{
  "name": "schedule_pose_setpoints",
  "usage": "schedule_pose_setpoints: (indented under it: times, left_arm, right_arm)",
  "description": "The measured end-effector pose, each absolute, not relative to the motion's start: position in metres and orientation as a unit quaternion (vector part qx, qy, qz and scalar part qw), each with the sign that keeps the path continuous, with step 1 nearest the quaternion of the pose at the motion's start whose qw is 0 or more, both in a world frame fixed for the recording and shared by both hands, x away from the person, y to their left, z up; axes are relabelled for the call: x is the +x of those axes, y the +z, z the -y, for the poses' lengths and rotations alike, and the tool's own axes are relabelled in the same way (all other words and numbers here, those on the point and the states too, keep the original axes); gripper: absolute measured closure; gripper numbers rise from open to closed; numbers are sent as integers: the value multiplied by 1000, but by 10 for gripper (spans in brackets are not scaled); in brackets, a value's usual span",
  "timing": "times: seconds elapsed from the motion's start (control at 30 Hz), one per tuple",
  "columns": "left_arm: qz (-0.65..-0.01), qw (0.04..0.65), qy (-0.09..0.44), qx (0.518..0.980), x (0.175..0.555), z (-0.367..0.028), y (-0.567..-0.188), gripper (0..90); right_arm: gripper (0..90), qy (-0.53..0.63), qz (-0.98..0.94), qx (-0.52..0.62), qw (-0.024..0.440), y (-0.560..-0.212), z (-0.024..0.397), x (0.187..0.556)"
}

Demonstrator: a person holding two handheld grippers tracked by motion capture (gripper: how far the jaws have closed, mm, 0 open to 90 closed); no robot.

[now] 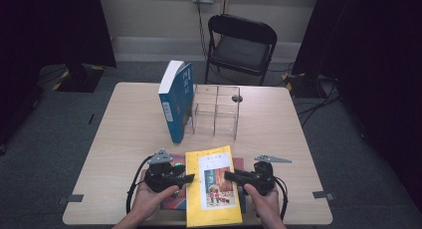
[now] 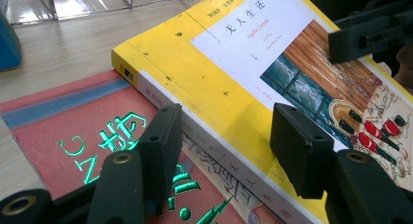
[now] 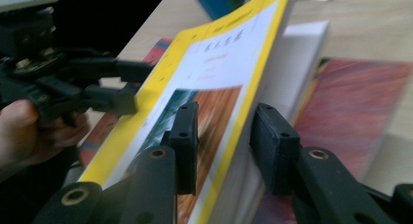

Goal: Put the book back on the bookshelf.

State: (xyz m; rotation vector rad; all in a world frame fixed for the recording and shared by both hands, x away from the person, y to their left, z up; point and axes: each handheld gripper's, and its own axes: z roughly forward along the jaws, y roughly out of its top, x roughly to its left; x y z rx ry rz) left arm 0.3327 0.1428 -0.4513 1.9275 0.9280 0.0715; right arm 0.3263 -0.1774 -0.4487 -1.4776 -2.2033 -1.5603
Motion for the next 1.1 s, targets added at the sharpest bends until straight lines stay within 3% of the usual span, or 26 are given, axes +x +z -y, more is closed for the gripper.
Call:
schedule_pose_setpoints:
  times: [0.43,0.6,0.77,0.97,1.1]
  left_arm:
    - [-372,482,37,792,335,-141,-452,406]
    - [-371,482,47,792,335,-139,-453,366]
    - [-388,489,42,780,336,-141,-453,264]
    - [-393,507,-8,767,341,-149,-453,203]
    - [-383,524,-57,758,343,-146,-455,221]
  right_arm:
    - [602,-505,738,-443,57,-450,150,353]
    - [755,-524,735,-425,63,-448,148,351]
    - [789,-541,733,-410,51,-443,148,346]
    - [812,-570,725,-385,38,-435,147,338]
    - [825,-585,726,-362,34,-429,145,334]
